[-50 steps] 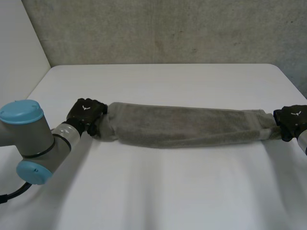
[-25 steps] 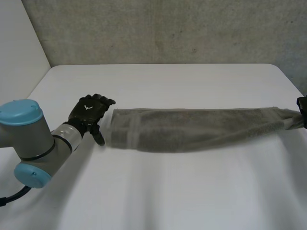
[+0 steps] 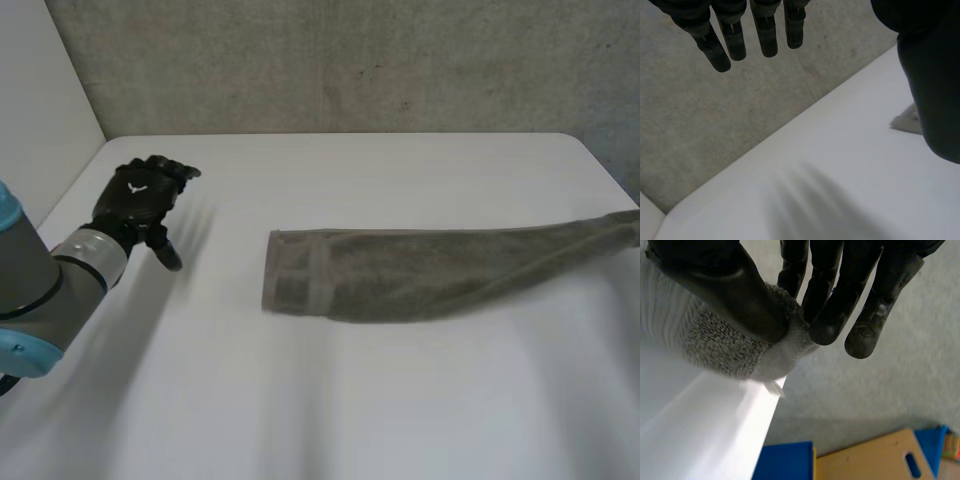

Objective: Fold the towel.

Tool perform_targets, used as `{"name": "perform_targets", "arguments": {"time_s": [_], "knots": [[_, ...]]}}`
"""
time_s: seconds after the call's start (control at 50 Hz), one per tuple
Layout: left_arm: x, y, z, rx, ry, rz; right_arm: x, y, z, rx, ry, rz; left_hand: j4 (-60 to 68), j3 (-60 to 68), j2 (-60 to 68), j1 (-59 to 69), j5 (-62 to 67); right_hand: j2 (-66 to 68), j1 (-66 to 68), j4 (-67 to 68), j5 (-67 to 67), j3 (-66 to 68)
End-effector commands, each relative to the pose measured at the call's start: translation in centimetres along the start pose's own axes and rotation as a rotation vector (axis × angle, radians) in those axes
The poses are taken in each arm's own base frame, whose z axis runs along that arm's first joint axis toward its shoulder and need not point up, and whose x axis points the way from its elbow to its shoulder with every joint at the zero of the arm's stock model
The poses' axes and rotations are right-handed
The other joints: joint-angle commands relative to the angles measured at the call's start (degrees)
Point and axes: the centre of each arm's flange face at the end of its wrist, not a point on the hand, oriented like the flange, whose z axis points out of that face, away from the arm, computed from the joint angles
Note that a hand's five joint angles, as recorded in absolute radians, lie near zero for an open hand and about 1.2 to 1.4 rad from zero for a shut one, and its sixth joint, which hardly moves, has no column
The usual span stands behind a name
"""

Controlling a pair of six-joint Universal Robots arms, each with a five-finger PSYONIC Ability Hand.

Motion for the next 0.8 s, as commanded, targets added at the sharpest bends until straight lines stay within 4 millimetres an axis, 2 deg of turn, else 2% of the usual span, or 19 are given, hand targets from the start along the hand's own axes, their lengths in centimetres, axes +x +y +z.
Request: {"name": "perform_targets", "arguments": {"time_s": [0.02,0.08,0.12,0.14,0.18,0.24,0.28,0.36,0.38,0.4,0.42,0.44,0.52,0.56,0.6,0.62,0.66,0.72,0.8], "knots": [[-0.6,-1.2,-0.2,0.032,-0.018,0.005,-7.6,-11.8,-3.3,0.223,-0.190,-0.064,-3.41,-3.09,-3.37,-3.64,-2.96,5.40,4.12,3.46,3.54,3.24],[-0.3,-1.6,-0.2,0.044,-0.013,0.008,-10.1,-14.0,-4.8,0.273,-0.239,-0.074,-3.41,-3.09,-3.37,-3.64,-2.96,5.40,4.12,3.46,3.54,3.24],[-0.3,-1.7,-0.1,0.049,-0.013,0.009,-15.0,-17.8,-8.1,0.367,-0.308,-0.089,-3.41,-3.09,-3.37,-3.64,-2.96,5.40,4.12,3.46,3.54,3.24],[-0.1,-2.0,-0.1,0.057,-0.010,0.012,-15.0,-17.8,-8.1,0.367,-0.308,-0.089,-3.41,-3.09,-3.37,-3.64,-2.96,5.40,4.12,3.46,3.54,3.24],[0.1,-2.3,0.0,0.068,-0.004,0.015,-20.4,-20.4,-11.7,0.450,-0.401,-0.099,-3.41,-3.09,-3.37,-3.64,-2.96,5.40,4.12,3.46,3.54,3.24],[0.9,-3.1,0.1,0.092,0.014,0.021,-22.9,-21.2,-13.4,0.484,-0.443,-0.105,-3.41,-3.09,-3.37,-3.64,-2.96,5.40,4.12,3.46,3.54,3.24],[1.3,-3.4,0.1,0.102,0.022,0.023,-27.1,-21.4,-15.9,0.519,-0.527,-0.124,-3.41,-3.09,-3.37,-3.64,-2.96,5.40,4.12,3.46,3.54,3.24],[2.3,-3.4,0.3,0.106,0.046,0.025,-30.2,-20.5,-17.7,0.524,-0.596,-0.152,-3.41,-3.09,-3.37,-3.64,-2.96,1.42,0.15,-0.51,-0.44,-0.73],[2.3,-3.4,0.3,0.106,0.046,0.025,-31.0,-20.0,-18.0,0.516,-0.612,-0.159,-3.41,-3.09,-3.37,-3.64,-2.96,-26.39,-27.66,-28.32,-28.25,-28.54],[2.7,-3.5,0.2,0.108,0.056,0.025,-31.0,-20.0,-18.0,0.516,-0.612,-0.159,-3.41,-3.09,-3.37,-3.64,-2.96,-26.67,-27.94,-28.60,-28.53,-28.82],[2.7,-3.5,0.2,0.108,0.056,0.025,-31.2,-19.8,-18.1,0.511,-0.618,-0.159,-3.41,-3.09,-3.37,-3.64,-2.96,-57.48,-58.75,-59.41,-59.34,-59.63],[3.1,-3.5,0.1,0.111,0.067,0.026,-31.0,-19.7,-18.0,0.501,-0.615,-0.158,-3.41,-3.09,-3.37,-3.64,-2.96,-64.60,-65.88,-66.54,-66.46,-66.76],[4.1,-3.8,-0.1,0.120,0.092,0.026,-29.4,-20.0,-17.4,0.477,-0.589,-0.138,-3.41,-3.09,-3.37,-3.64,-2.96,-64.60,-65.88,-66.54,-66.46,-66.76],[4.5,-3.9,-0.2,0.121,0.100,0.026,-27.9,-20.2,-17.0,0.458,-0.575,-0.111,-3.41,-3.09,-3.37,-3.64,-2.96,-64.60,-65.88,-66.54,-66.46,-66.76],[4.8,-4.0,-0.3,0.124,0.110,0.026,-24.7,-19.8,-15.8,0.394,-0.553,-0.028,-3.41,-3.09,-3.37,-3.64,-2.96,-64.60,-65.88,-66.54,-66.46,-66.76],[5.2,-4.1,-0.4,0.127,0.120,0.025,-24.7,-19.8,-15.8,0.393,-0.553,-0.027,-3.41,-3.09,-3.37,-3.64,-2.96,-64.60,-65.88,-66.54,-66.46,-66.76],[5.7,-4.0,-0.6,0.126,0.133,0.025,-22.2,-18.6,-15.2,0.322,-0.544,0.056,-3.41,-3.09,-3.37,-3.64,-2.96,-64.60,-65.88,-66.54,-66.46,-66.76],[6.8,-3.9,-0.9,0.123,0.165,0.024,-21.2,-17.6,-15.0,0.281,-0.538,0.074,-3.24,-2.92,-3.21,-3.47,-2.79,-64.60,-65.88,-66.54,-66.46,-66.76],[8.3,-3.3,-1.1,0.111,0.207,0.024,-20.2,-13.3,-15.1,0.157,-0.569,0.072,-1.72,-1.41,-1.69,-1.96,-1.28,-64.60,-65.88,-66.54,-66.46,-66.76]]}}
